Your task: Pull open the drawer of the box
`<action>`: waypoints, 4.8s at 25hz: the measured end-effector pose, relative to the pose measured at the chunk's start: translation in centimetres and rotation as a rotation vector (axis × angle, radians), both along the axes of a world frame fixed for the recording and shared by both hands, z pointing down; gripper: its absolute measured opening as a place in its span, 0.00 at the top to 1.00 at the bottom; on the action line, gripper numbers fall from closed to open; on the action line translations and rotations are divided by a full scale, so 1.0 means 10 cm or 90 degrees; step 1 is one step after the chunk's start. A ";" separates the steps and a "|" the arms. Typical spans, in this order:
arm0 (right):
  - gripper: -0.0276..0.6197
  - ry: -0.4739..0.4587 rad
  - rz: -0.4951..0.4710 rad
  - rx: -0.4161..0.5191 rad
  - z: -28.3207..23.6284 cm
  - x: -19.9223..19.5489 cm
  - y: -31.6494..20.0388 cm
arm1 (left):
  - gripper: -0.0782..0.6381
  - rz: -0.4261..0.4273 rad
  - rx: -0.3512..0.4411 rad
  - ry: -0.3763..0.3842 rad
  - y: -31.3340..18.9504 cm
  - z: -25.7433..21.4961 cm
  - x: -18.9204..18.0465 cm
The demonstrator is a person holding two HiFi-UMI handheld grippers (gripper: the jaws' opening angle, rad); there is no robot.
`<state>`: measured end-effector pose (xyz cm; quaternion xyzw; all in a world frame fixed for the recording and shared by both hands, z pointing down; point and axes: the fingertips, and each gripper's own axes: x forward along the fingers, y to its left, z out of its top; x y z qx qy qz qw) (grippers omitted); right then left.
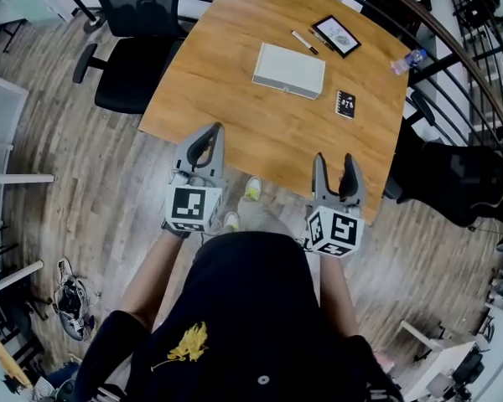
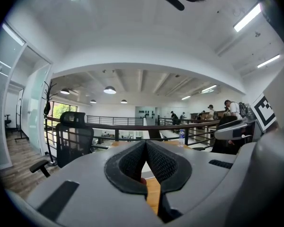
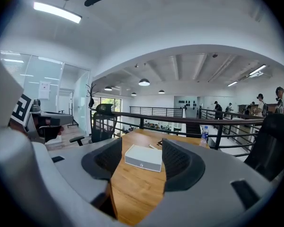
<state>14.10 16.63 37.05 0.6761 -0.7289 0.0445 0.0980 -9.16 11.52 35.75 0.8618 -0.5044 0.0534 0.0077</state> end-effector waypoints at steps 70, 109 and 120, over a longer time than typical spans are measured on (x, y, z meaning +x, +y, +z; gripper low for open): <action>0.58 -0.028 0.083 -0.204 2.21 -0.20 -2.54 | 0.88 0.074 -0.174 -0.071 -2.07 1.43 0.30; 0.78 0.036 0.101 -0.335 3.19 -0.21 -3.04 | 0.88 0.110 -0.231 -0.087 -1.71 1.74 0.41; 0.82 0.057 0.108 -0.346 3.21 -0.21 -3.06 | 0.88 0.126 -0.233 -0.104 -1.64 1.78 0.47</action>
